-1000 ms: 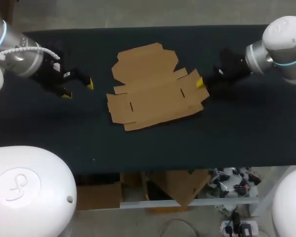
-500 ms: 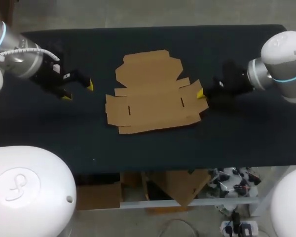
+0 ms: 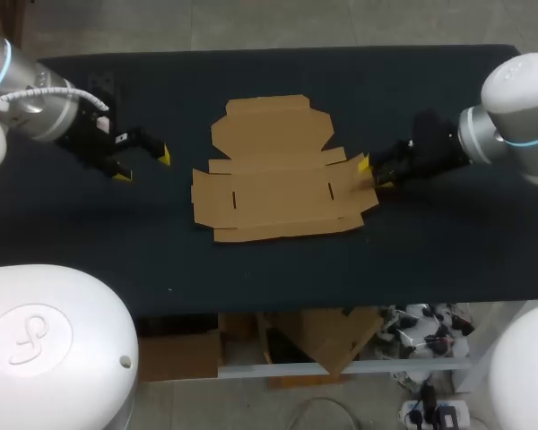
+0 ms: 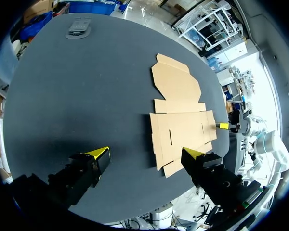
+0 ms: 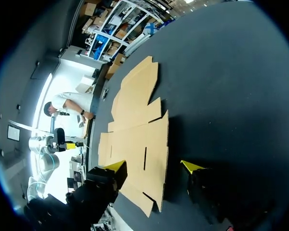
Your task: Assemble the packaging by folding the flat box into shape, placing the metal phone stand inside, and closing the box properly
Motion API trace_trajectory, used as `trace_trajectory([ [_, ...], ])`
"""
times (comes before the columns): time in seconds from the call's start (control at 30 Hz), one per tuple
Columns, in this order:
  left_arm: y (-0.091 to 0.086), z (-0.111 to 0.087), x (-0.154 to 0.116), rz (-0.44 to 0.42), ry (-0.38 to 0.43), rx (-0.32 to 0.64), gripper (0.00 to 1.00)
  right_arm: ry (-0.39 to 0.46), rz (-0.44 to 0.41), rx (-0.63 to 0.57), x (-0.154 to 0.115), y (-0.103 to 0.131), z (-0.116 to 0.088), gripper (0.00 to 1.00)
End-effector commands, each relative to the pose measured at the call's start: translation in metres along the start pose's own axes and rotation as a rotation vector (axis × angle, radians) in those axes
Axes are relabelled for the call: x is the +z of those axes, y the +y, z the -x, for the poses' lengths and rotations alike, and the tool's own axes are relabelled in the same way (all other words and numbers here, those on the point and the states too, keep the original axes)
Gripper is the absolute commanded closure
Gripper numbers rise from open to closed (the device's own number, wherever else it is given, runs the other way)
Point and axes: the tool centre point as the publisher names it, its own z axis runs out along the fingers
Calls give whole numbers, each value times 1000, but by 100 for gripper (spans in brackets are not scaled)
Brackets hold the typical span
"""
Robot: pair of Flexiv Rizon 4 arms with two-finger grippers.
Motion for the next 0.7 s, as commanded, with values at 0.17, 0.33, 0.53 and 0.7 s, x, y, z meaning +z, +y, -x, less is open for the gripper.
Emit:
trace_trajectory([
  [0.17,-10,-6,2,21,-12,15,0,-6,-99,-37,-19,19,3,0],
  [0.33,-13,-7,4,26,-17,18,0,-68,-166,-92,-24,24,0,0],
  [0.53,-23,-5,-7,18,-46,38,0,-68,-166,-92,-24,24,0,0],
  [0.7,-42,-12,-6,14,-32,63,0,-68,-166,-92,-24,24,0,0],
])
